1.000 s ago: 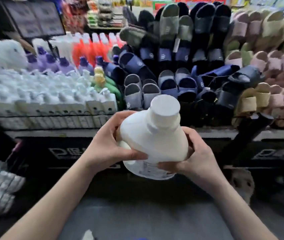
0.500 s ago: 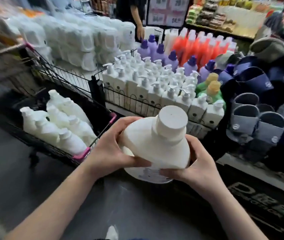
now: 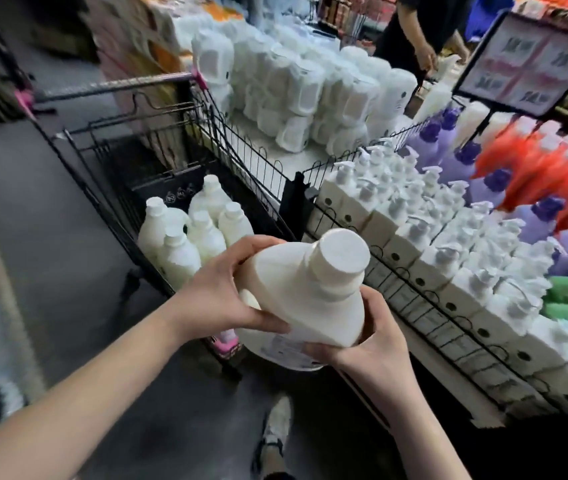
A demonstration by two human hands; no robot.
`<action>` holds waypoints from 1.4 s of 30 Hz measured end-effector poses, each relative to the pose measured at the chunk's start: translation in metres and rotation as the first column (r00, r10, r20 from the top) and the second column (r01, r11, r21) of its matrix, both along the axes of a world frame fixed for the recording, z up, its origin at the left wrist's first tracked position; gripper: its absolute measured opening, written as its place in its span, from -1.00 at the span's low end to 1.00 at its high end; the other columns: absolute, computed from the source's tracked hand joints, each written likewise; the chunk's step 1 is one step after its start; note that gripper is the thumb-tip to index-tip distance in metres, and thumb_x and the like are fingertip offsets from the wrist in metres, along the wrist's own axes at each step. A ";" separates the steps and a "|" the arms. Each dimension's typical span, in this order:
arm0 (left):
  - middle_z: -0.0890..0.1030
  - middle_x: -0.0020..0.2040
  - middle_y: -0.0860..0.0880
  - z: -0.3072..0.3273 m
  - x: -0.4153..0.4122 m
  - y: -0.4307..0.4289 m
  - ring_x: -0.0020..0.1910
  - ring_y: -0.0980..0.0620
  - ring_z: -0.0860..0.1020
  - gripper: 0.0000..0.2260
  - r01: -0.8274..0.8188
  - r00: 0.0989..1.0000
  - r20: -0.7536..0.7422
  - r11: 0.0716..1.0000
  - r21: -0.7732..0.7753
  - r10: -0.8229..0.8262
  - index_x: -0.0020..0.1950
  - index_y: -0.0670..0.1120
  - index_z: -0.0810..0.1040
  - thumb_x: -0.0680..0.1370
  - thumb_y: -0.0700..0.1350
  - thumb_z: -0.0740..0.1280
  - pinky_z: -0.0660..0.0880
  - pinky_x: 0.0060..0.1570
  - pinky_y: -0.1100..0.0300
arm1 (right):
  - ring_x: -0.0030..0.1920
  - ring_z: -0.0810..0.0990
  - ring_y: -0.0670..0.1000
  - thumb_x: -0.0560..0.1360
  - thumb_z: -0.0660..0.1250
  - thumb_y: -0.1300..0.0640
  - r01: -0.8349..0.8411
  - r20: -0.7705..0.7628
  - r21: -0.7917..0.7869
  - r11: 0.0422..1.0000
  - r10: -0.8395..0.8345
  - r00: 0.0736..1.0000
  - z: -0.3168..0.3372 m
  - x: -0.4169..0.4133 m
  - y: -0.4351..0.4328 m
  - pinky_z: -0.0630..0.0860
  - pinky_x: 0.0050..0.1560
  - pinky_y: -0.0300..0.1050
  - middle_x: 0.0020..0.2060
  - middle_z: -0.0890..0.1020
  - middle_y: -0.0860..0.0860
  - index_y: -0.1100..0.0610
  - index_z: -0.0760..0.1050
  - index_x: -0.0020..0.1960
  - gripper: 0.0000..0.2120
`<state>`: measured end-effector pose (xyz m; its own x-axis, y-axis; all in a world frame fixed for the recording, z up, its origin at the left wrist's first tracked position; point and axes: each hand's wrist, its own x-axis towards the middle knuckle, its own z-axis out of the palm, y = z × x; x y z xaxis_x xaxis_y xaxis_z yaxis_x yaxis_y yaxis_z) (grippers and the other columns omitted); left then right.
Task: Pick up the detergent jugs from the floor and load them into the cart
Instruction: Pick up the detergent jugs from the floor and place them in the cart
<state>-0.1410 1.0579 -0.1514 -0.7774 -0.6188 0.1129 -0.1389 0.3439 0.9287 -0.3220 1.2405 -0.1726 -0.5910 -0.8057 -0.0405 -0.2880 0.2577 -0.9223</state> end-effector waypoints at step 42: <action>0.58 0.34 0.13 -0.217 -0.219 -0.301 0.37 0.16 0.52 -0.14 0.335 0.849 0.369 0.925 0.180 -0.379 0.41 0.10 0.49 0.20 -0.20 0.77 0.45 0.38 0.22 | 0.04 0.62 -0.21 0.06 0.75 -0.11 0.199 0.125 0.324 0.925 -0.251 0.960 -0.217 -0.142 -0.267 0.60 -0.07 -0.19 0.02 0.62 -0.18 -0.19 0.47 0.08 -0.31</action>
<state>-0.3600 0.7568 -0.3680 -0.9133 -0.2806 -0.2951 -0.3827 0.3439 0.8575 -0.4638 0.9740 -0.3894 -0.7196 -0.5853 -0.3735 -0.0434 0.5747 -0.8172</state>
